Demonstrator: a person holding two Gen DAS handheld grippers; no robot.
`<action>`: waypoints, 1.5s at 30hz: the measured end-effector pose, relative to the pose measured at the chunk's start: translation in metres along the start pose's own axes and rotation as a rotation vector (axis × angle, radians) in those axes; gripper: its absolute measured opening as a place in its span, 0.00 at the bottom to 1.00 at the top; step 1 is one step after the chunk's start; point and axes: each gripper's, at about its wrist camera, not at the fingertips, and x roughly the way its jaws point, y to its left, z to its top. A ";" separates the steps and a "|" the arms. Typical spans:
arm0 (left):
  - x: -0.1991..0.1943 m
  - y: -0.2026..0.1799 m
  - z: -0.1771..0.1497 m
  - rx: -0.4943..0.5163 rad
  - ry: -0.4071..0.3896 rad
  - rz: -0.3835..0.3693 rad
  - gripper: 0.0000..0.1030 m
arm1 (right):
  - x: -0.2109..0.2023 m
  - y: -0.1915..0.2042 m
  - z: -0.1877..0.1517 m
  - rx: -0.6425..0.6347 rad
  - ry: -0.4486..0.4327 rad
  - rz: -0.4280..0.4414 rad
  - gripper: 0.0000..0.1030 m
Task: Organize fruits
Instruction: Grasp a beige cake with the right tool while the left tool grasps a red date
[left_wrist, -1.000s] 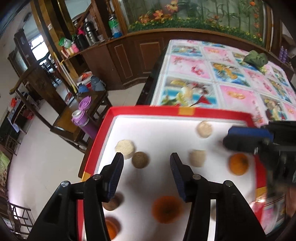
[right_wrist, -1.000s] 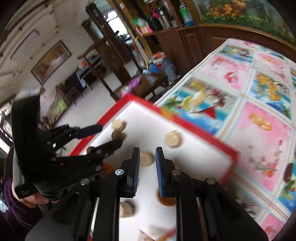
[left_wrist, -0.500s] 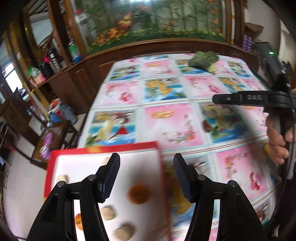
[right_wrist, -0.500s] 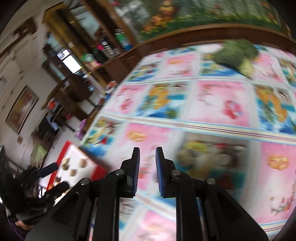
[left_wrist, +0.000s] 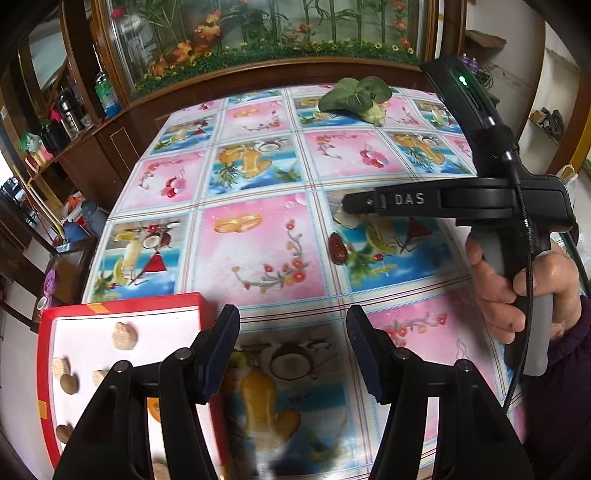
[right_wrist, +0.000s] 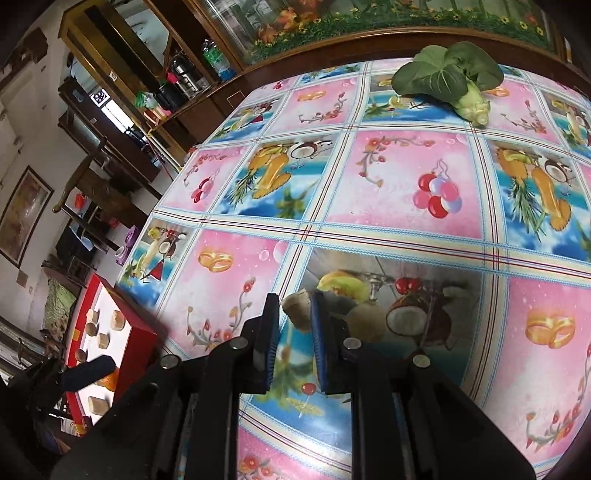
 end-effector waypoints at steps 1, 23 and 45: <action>0.001 -0.001 0.000 0.003 0.002 -0.002 0.58 | 0.000 0.000 0.000 -0.001 0.005 -0.006 0.19; 0.038 -0.026 0.023 -0.012 0.055 -0.011 0.58 | -0.020 -0.022 0.006 0.103 -0.025 -0.018 0.29; 0.082 -0.040 0.041 -0.039 0.040 -0.064 0.14 | -0.046 -0.028 0.010 0.161 -0.078 0.023 0.29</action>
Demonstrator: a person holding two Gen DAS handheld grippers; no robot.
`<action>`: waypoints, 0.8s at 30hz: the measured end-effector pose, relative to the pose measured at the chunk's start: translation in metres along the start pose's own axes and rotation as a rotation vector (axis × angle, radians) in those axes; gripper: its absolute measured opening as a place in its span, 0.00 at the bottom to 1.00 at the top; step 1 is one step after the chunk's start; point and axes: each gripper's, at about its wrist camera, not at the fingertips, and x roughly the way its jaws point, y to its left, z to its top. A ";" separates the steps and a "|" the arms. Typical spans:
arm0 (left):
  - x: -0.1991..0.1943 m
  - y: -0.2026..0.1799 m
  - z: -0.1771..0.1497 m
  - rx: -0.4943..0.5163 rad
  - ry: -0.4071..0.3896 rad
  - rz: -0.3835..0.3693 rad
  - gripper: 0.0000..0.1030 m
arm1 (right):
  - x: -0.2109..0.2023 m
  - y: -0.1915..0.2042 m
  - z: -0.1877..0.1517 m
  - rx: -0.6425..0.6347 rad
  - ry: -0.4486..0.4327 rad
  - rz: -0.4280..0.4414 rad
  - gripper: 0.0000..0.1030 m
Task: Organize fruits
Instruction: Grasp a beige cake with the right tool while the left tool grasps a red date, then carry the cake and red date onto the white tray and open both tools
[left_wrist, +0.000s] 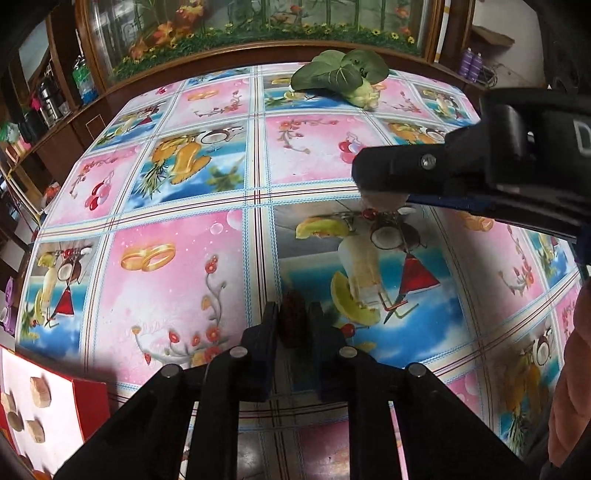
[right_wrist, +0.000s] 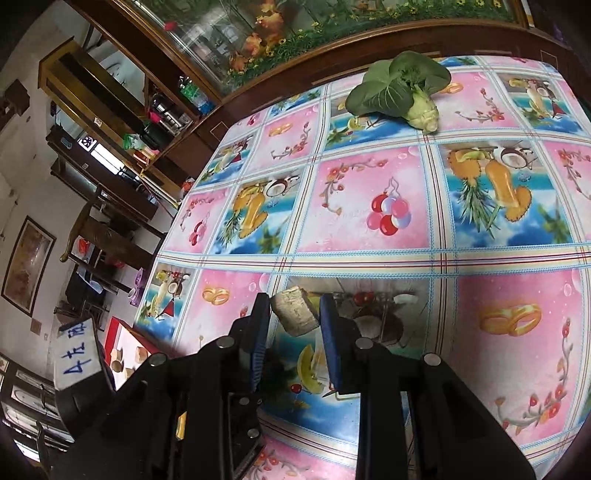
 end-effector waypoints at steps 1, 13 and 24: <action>-0.002 0.001 -0.001 -0.005 -0.004 -0.002 0.14 | 0.000 0.000 0.000 0.000 -0.003 -0.001 0.29; -0.114 0.019 -0.052 -0.050 -0.234 0.007 0.14 | -0.009 0.043 -0.016 -0.107 -0.029 0.132 0.29; -0.206 0.132 -0.159 -0.255 -0.329 0.253 0.14 | -0.004 0.151 -0.107 -0.342 0.069 0.411 0.29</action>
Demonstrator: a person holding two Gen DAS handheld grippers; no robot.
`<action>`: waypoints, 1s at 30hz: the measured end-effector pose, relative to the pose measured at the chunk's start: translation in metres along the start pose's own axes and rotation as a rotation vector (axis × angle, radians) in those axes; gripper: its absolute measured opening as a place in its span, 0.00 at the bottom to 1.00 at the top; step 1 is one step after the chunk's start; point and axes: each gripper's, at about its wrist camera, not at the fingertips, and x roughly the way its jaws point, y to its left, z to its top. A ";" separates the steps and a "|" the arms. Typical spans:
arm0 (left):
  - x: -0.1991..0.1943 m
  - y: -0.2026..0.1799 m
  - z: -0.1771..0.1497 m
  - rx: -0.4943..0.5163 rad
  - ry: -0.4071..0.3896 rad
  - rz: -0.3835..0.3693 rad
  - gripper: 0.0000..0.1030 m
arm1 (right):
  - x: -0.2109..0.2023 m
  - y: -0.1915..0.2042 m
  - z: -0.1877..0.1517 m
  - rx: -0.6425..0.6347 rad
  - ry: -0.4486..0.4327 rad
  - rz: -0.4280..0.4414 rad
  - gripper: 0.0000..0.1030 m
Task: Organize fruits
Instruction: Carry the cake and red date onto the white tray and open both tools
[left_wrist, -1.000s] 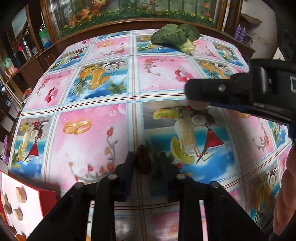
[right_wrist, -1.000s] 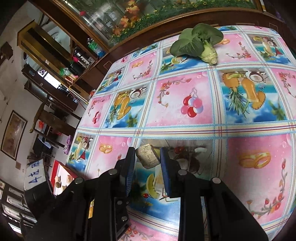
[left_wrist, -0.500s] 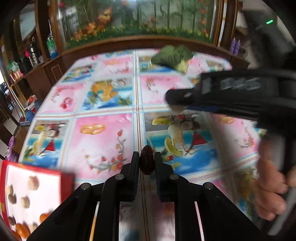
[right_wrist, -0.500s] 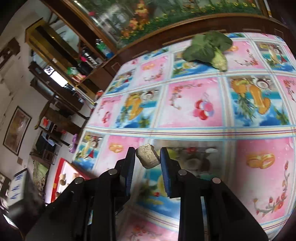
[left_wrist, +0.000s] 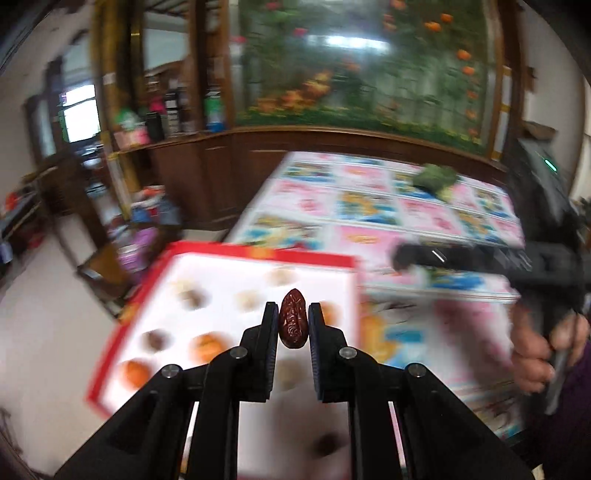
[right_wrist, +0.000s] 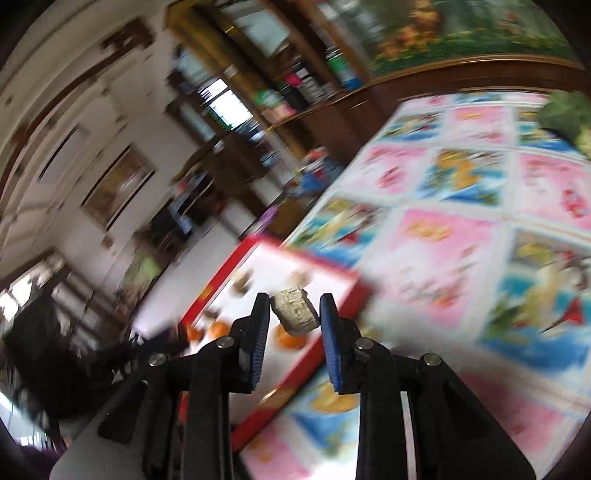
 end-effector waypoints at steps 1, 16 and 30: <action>0.000 0.010 -0.003 -0.014 0.002 0.020 0.14 | 0.006 0.010 -0.008 -0.017 0.020 0.014 0.29; 0.027 0.074 -0.050 -0.123 0.109 0.085 0.14 | 0.086 0.090 -0.082 -0.165 0.177 -0.029 0.29; 0.050 0.087 -0.068 -0.130 0.174 0.108 0.14 | 0.108 0.111 -0.097 -0.264 0.205 -0.161 0.29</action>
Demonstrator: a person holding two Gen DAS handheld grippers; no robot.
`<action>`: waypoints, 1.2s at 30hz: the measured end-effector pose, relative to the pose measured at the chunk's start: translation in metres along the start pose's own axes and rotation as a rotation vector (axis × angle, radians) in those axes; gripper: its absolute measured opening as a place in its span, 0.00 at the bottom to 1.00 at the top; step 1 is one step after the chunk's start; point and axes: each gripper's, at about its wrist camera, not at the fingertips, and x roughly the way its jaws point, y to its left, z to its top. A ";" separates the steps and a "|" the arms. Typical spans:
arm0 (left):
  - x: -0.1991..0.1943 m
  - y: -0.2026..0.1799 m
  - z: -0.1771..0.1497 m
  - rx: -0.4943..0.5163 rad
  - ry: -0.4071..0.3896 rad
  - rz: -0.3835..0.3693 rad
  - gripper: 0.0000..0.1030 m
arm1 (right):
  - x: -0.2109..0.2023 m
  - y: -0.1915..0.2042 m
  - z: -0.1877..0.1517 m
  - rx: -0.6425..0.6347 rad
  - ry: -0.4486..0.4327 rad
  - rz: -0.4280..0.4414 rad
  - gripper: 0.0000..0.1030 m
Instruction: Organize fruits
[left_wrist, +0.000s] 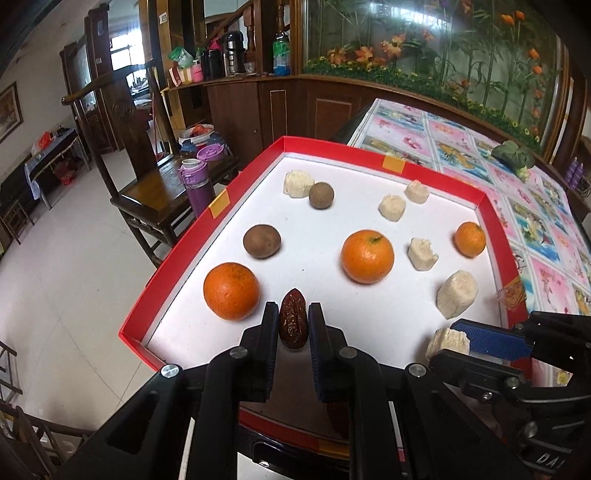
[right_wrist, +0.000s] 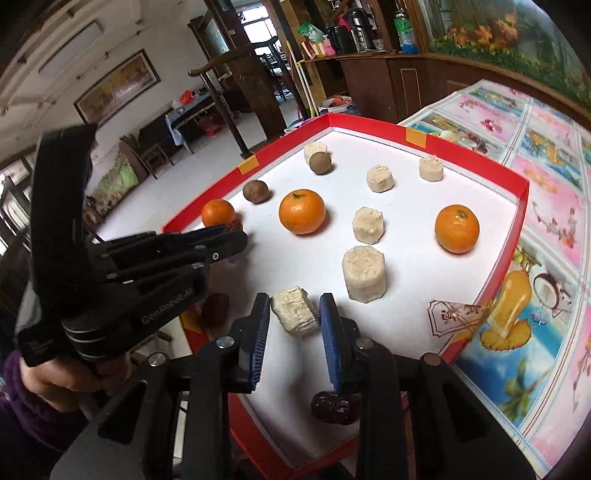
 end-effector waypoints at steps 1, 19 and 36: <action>0.001 0.000 -0.001 0.001 0.003 0.002 0.14 | 0.001 0.002 -0.001 -0.012 -0.002 -0.014 0.29; -0.024 -0.011 -0.014 0.021 -0.066 0.102 0.53 | -0.024 0.008 -0.015 -0.040 -0.109 -0.115 0.42; -0.139 -0.053 -0.030 0.036 -0.290 0.185 0.82 | -0.165 0.004 -0.049 0.129 -0.417 -0.295 0.75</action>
